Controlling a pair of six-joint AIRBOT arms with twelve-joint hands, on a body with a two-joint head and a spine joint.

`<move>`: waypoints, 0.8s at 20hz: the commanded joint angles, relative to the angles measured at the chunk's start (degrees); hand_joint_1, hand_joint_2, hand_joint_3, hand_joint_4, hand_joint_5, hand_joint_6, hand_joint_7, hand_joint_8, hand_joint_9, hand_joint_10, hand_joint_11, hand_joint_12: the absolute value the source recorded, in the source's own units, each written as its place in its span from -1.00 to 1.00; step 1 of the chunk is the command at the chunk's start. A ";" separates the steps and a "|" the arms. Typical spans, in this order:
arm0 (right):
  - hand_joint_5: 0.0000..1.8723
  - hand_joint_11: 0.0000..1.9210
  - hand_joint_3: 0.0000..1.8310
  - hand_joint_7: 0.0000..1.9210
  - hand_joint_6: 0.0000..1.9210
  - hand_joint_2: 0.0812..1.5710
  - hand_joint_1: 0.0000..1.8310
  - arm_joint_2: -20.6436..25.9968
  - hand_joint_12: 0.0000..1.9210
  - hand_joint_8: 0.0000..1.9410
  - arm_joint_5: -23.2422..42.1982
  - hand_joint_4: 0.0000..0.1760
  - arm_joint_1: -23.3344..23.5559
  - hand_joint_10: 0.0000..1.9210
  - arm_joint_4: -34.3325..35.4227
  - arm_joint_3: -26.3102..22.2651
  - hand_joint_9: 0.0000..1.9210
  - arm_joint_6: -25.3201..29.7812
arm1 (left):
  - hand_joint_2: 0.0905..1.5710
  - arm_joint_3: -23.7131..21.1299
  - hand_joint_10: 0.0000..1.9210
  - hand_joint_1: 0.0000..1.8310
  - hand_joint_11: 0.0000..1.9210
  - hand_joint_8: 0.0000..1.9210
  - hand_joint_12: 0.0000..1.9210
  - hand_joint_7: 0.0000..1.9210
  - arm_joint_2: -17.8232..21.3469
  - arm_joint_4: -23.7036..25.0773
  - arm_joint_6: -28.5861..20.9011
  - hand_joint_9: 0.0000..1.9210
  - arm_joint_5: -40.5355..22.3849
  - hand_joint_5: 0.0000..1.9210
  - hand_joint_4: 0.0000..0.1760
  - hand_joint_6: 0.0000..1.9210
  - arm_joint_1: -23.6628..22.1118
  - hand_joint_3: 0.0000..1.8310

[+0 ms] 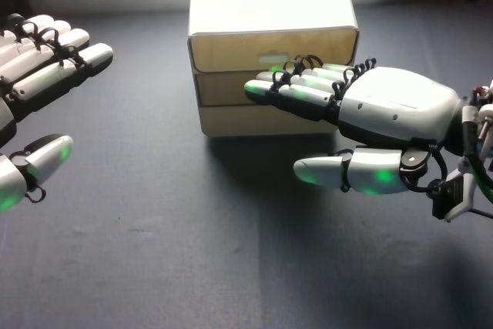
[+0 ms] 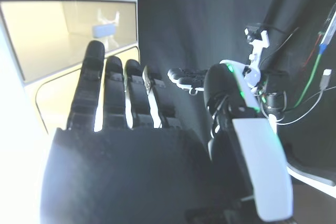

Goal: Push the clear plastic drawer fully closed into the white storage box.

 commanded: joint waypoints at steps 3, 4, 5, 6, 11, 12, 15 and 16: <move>-1.00 -1.00 -1.00 -1.00 -1.00 0.82 -0.68 1.37 -1.00 -1.00 8.51 -1.00 0.80 -1.00 3.87 -0.03 -1.00 -0.55 | 1.00 0.15 -1.00 -1.00 -1.00 -1.00 -1.00 -1.00 0.25 -1.53 0.12 -1.00 -7.41 -1.00 -0.09 -1.00 -0.13 -0.72; -1.00 -1.00 -1.00 -1.00 -1.00 0.81 -0.68 1.40 -1.00 -1.00 8.53 -1.00 0.80 -1.00 3.86 -0.04 -1.00 -0.55 | 1.00 0.15 -1.00 -1.00 -1.00 -1.00 -1.00 -1.00 0.24 -1.54 0.12 -1.00 -7.45 -1.00 -0.07 -1.00 -0.08 -0.73; -1.00 -1.00 -1.00 -1.00 -1.00 0.81 -0.69 1.53 -1.00 -1.00 8.56 -1.00 0.80 -1.00 3.86 -0.01 -1.00 -0.55 | 1.00 0.15 -1.00 -1.00 -1.00 -1.00 -1.00 -1.00 0.24 -1.62 0.12 -1.00 -7.47 -1.00 -0.04 -1.00 -0.01 -0.73; -1.00 -1.00 -1.00 -1.00 -1.00 0.83 -0.69 1.63 -1.00 -1.00 8.58 -1.00 0.80 -1.00 3.89 0.05 -1.00 -0.55 | 1.00 0.15 -1.00 -0.99 -1.00 -1.00 -1.00 -1.00 0.23 -1.65 0.12 -1.00 -7.52 -1.00 -0.11 -1.00 0.03 -0.71; -0.99 -1.00 -1.00 -1.00 -1.00 0.89 -0.69 1.89 -0.45 -1.00 8.92 -1.00 0.81 -1.00 4.90 0.63 -1.00 -0.57 | 1.00 0.18 -1.00 -1.00 -1.00 -1.00 -1.00 -1.00 0.10 -1.73 0.13 -1.00 -7.59 -1.00 -0.06 -1.00 0.24 -0.73; -1.00 -1.00 -1.00 -1.00 -1.00 0.85 -0.68 1.98 -0.75 -1.00 9.13 -1.00 0.81 -1.00 5.40 0.76 -1.00 -0.69 | 1.00 0.18 -1.00 -1.00 -1.00 -1.00 -1.00 -1.00 0.10 -1.74 0.13 -1.00 -7.61 -1.00 -0.07 -1.00 0.26 -0.72; -1.00 -1.00 -1.00 -1.00 -1.00 0.85 -0.72 2.21 -0.80 -1.00 9.54 -0.97 0.81 -1.00 5.53 0.63 -1.00 -0.71 | 1.00 0.18 -1.00 -0.99 -1.00 -1.00 -1.00 -1.00 0.11 -1.77 0.13 -1.00 -7.65 -1.00 -0.03 -1.00 0.31 -0.72; -1.00 -1.00 -1.00 -1.00 -1.00 0.84 -0.74 2.27 -0.50 -1.00 9.61 -1.00 0.81 -1.00 5.55 0.52 -1.00 -0.71 | 1.00 0.18 -1.00 -1.00 -1.00 -1.00 -1.00 -1.00 0.11 -1.79 0.13 -1.00 -7.66 -1.00 0.00 -1.00 0.32 -0.72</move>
